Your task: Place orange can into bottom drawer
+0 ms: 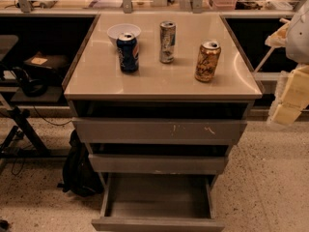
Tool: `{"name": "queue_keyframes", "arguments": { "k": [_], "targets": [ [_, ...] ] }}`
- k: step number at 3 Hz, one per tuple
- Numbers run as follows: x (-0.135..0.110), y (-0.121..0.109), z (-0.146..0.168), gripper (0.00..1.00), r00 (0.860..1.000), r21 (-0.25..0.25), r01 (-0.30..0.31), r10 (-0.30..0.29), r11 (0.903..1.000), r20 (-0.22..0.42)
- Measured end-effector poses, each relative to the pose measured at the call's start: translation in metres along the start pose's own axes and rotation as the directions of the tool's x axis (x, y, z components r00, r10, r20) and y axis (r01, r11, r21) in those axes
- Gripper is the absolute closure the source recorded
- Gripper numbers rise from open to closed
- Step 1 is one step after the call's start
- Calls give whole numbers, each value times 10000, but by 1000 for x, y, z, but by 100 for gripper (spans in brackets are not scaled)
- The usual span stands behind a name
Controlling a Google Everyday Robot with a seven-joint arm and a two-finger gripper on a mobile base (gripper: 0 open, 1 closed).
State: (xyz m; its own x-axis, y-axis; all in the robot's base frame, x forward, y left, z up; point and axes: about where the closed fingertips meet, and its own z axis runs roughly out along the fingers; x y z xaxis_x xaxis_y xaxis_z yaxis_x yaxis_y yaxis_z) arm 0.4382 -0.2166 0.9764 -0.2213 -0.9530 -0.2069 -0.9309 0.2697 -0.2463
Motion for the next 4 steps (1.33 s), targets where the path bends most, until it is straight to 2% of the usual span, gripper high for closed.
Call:
{"name": "queue_keyframes", "arguments": {
  "k": [1, 2, 3, 4],
  "targets": [
    [0, 0, 0, 0, 10000, 0, 0, 0, 10000, 0],
    [-2, -23, -2, 0, 9998, 183, -66, 63, 9998, 183],
    [-2, -71, 1, 0, 9925, 438, -245, 190, 9987, 1209],
    [-6, -85, -9, 0, 9885, 766, -312, 195, 9966, 1500]
  ]
}}
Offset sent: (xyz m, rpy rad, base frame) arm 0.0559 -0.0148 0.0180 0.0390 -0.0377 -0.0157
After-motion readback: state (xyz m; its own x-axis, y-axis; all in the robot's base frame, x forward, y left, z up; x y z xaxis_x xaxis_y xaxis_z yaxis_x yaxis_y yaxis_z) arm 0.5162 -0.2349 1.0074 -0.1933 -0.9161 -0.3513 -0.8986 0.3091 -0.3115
